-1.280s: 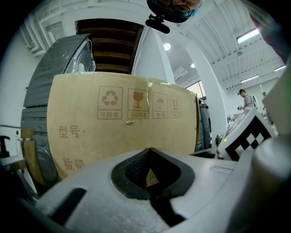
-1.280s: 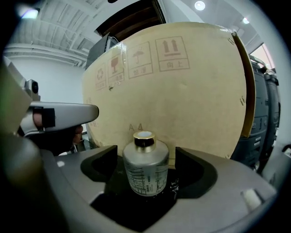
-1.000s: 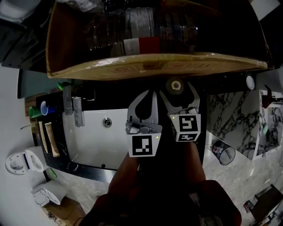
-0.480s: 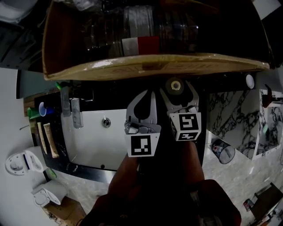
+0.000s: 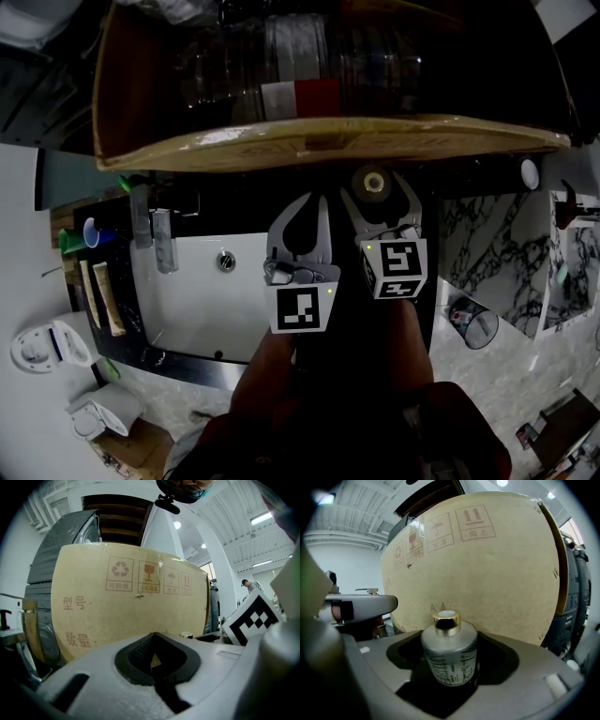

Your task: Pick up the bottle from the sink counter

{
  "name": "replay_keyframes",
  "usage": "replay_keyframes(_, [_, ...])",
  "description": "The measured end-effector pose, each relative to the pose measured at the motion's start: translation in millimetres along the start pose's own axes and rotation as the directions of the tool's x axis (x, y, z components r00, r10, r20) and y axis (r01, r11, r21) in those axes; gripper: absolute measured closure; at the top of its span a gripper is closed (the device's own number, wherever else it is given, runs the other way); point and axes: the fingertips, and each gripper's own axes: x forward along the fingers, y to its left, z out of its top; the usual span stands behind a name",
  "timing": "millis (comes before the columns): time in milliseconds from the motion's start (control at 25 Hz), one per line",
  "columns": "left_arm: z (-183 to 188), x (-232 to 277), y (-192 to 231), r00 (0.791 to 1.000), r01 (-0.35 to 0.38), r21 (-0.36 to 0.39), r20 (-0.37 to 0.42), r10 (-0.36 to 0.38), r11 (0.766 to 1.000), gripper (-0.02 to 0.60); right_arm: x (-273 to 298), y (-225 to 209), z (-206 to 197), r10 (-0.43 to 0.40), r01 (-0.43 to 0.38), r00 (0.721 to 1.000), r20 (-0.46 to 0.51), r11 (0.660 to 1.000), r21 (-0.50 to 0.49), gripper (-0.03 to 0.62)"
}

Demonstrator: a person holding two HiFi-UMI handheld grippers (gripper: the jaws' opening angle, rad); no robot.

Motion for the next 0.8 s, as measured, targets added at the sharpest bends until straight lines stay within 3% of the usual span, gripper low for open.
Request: replay_keyframes(800, [5.9, -6.5, -1.1, 1.000, -0.004, 0.010, 0.004, 0.004, 1.000, 0.578, -3.6, -0.5, 5.8, -0.002, 0.002, 1.000, 0.030, 1.000, 0.003, 0.261])
